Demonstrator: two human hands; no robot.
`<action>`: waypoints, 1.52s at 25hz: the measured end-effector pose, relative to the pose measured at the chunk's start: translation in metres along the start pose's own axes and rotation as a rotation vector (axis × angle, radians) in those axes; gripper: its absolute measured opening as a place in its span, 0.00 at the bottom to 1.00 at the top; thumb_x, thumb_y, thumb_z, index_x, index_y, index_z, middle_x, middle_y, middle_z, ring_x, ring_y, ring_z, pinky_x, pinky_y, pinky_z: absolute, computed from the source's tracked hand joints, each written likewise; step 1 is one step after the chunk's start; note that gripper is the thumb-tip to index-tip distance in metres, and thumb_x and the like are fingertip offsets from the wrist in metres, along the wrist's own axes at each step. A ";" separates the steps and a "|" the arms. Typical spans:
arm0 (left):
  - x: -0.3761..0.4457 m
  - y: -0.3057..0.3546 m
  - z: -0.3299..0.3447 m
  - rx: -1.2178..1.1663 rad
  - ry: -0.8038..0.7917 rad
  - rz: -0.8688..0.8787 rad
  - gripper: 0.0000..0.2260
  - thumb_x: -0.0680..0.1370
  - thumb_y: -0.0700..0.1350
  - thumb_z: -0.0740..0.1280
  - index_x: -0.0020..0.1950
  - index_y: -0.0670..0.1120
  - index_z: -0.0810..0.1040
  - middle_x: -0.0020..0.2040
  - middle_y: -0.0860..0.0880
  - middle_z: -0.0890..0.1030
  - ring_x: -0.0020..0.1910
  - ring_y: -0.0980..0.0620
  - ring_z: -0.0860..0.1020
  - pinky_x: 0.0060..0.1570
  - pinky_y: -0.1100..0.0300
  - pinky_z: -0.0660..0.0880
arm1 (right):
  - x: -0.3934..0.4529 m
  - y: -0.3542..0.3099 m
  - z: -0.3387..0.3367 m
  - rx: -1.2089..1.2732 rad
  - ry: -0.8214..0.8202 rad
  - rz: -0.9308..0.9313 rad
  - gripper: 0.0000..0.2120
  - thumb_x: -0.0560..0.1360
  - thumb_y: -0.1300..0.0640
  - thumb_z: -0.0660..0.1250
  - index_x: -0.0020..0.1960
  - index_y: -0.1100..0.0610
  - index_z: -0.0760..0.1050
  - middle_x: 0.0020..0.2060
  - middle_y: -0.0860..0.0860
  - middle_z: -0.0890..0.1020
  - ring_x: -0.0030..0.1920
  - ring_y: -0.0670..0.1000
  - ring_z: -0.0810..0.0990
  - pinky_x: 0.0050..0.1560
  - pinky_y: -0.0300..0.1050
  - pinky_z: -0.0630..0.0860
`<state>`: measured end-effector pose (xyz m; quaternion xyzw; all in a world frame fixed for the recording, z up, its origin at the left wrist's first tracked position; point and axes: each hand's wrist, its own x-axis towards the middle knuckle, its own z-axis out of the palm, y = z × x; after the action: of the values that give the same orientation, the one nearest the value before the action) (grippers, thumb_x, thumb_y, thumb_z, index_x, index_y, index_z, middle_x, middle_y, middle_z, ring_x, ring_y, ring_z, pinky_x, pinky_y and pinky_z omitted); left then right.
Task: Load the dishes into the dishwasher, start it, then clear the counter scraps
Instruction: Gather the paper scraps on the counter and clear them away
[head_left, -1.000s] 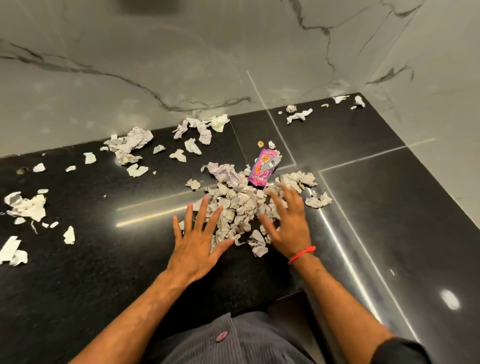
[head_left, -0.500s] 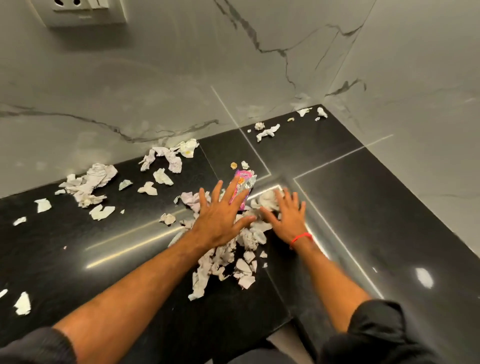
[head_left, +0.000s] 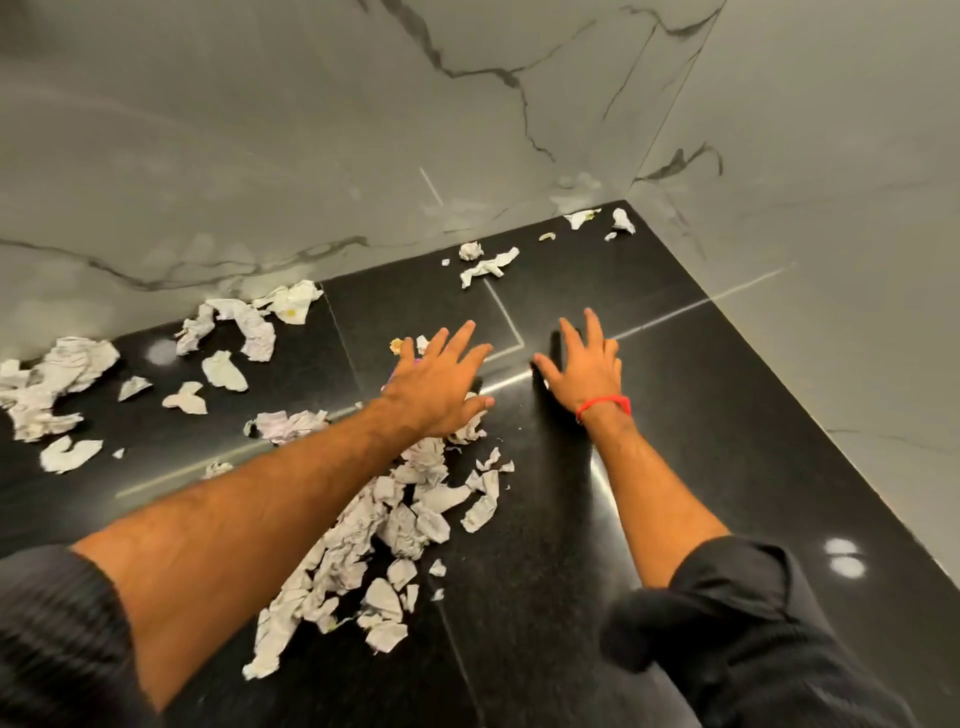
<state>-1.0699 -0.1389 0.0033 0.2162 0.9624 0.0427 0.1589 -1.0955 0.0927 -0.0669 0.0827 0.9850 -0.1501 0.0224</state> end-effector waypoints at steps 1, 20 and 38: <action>0.009 0.001 -0.002 0.005 -0.022 -0.007 0.34 0.82 0.63 0.58 0.82 0.51 0.51 0.83 0.49 0.42 0.81 0.42 0.49 0.76 0.34 0.54 | 0.016 0.007 -0.002 -0.016 -0.016 0.007 0.32 0.77 0.37 0.61 0.77 0.49 0.61 0.79 0.53 0.50 0.69 0.65 0.61 0.69 0.60 0.64; 0.181 -0.026 -0.015 -0.016 -0.190 -0.138 0.67 0.61 0.66 0.79 0.76 0.59 0.25 0.77 0.50 0.24 0.79 0.39 0.32 0.74 0.28 0.50 | 0.227 0.059 -0.028 0.011 -0.169 -0.039 0.48 0.70 0.23 0.55 0.79 0.42 0.39 0.78 0.50 0.33 0.79 0.57 0.35 0.72 0.73 0.36; 0.073 -0.017 0.002 0.048 0.031 -0.020 0.31 0.77 0.62 0.68 0.77 0.52 0.68 0.75 0.51 0.69 0.73 0.45 0.68 0.69 0.45 0.68 | 0.070 -0.050 0.028 0.404 0.133 -0.453 0.07 0.77 0.51 0.66 0.50 0.53 0.80 0.54 0.50 0.76 0.55 0.54 0.72 0.58 0.49 0.71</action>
<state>-1.1383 -0.1230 -0.0217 0.2098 0.9675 0.0215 0.1394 -1.1727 0.0479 -0.0837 -0.1267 0.9279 -0.3381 -0.0930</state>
